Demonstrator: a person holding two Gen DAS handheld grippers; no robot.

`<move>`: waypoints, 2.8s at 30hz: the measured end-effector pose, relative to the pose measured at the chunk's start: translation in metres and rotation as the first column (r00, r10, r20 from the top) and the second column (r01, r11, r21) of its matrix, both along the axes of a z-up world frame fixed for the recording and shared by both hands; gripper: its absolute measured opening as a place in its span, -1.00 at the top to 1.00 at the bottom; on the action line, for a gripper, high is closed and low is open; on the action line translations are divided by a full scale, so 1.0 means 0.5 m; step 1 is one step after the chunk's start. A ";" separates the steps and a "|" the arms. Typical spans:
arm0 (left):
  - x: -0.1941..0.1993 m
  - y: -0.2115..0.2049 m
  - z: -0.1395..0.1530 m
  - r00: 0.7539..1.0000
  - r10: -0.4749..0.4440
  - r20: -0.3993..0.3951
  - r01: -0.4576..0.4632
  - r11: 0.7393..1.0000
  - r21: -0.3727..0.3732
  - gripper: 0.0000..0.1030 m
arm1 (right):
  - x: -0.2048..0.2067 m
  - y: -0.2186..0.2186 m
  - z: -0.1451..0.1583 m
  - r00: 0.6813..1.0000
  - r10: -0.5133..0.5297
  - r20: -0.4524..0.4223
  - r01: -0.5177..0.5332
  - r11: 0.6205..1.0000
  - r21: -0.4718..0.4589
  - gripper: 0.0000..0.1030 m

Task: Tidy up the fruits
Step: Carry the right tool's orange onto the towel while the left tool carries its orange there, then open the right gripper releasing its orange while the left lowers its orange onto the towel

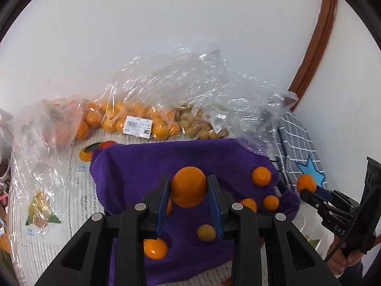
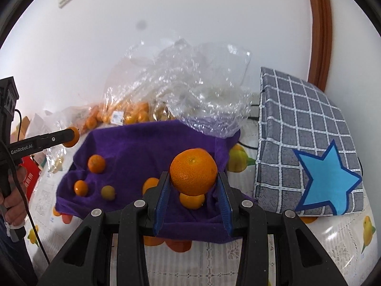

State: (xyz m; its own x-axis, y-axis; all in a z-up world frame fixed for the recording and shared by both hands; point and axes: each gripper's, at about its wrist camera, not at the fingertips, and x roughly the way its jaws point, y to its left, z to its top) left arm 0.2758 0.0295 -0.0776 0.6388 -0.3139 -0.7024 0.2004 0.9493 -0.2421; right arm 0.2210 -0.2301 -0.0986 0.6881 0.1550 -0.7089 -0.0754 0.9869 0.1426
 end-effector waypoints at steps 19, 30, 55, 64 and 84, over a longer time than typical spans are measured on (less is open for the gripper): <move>0.049 0.066 -0.055 0.993 0.074 -0.089 -0.079 0.996 -0.048 0.41 | 0.095 0.051 -0.105 0.995 0.035 -0.093 -0.034 0.999 0.019 0.25; 0.055 0.062 -0.061 0.993 0.068 -0.097 -0.072 0.997 -0.037 0.41 | 0.111 0.065 -0.120 0.992 0.050 -0.112 -0.051 0.999 -0.004 0.25; 0.055 0.053 -0.068 0.992 0.048 -0.113 -0.051 0.998 -0.021 0.41 | 0.116 0.074 -0.119 0.988 0.077 -0.136 -0.082 0.996 -0.034 0.24; 0.054 0.037 -0.073 0.992 0.024 -0.120 -0.026 1.000 -0.009 0.41 | 0.095 0.064 -0.105 0.989 0.069 -0.131 -0.075 0.996 -0.047 0.13; 0.052 -0.031 -0.110 0.982 -0.064 -0.176 0.068 0.997 0.019 0.41 | 0.047 0.019 -0.087 0.995 0.023 -0.097 -0.025 0.999 -0.024 -0.05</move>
